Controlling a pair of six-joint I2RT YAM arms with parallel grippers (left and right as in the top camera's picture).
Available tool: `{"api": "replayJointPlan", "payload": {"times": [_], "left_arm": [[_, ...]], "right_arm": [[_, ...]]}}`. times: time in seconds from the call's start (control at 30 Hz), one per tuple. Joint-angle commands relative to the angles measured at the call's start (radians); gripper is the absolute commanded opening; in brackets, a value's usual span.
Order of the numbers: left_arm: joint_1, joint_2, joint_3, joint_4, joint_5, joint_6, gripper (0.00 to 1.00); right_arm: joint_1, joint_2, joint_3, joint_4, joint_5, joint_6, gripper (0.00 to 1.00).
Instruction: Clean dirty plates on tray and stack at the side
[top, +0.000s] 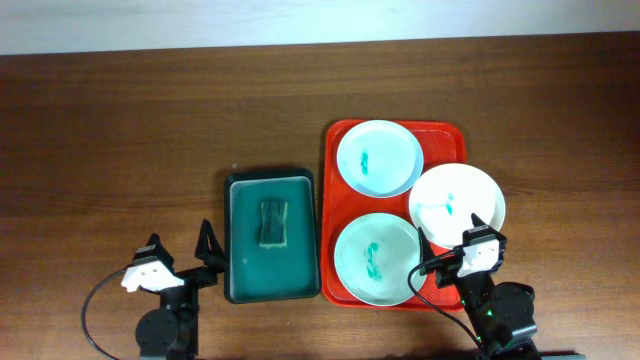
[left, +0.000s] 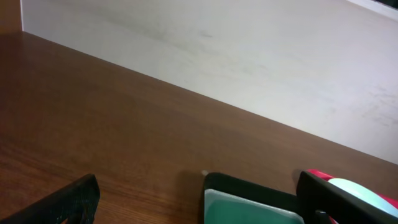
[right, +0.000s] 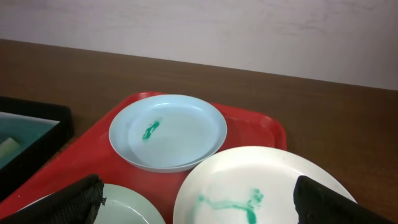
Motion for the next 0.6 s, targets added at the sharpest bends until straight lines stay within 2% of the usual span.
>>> {"api": "replayJointPlan", "payload": {"times": [0.0,0.03,0.1,0.13,0.2,0.27,0.3,0.33,0.43,0.47,0.57], "left_arm": [[0.007,-0.003,-0.002,-0.008,0.079,0.014,0.99],[0.007,-0.003,-0.002,-0.003,0.118,0.014,0.99],[0.007,-0.003,-0.002,0.016,0.131,-0.019,0.99],[0.007,-0.003,0.000,0.106,0.189,-0.030,0.99],[0.007,0.009,0.052,0.193,0.202,-0.030,0.99],[0.007,0.070,0.151,0.110,0.203,-0.023,0.99],[0.007,0.164,0.266,-0.014,0.203,0.001,1.00],[0.007,0.227,0.333,-0.069,0.202,0.008,0.99],[0.007,0.512,0.658,-0.344,0.230,0.047,0.99],[0.007,0.730,0.912,-0.600,0.275,0.061,0.99],[0.006,0.975,1.215,-0.902,0.276,0.091,0.99]], "right_arm": [[-0.003,-0.007,-0.008,-0.002,0.008,-0.007,0.98],[-0.003,-0.007,-0.008,0.004,0.003,-0.007,0.98],[-0.003,-0.007,-0.005,0.056,-0.151,-0.007,0.98],[-0.003,-0.007,0.021,0.117,-0.265,-0.007,0.98],[-0.003,-0.006,0.133,0.082,-0.306,-0.007,0.98],[-0.003,0.026,0.252,0.049,-0.306,-0.008,0.98],[-0.003,0.077,0.341,-0.002,-0.306,-0.010,0.98],[-0.003,0.129,0.416,-0.066,-0.302,-0.011,0.98],[-0.003,0.402,0.734,-0.407,-0.299,0.000,0.98],[-0.003,0.603,0.960,-0.634,-0.299,0.035,0.98],[-0.003,0.858,1.249,-0.897,-0.307,0.035,0.98]]}}
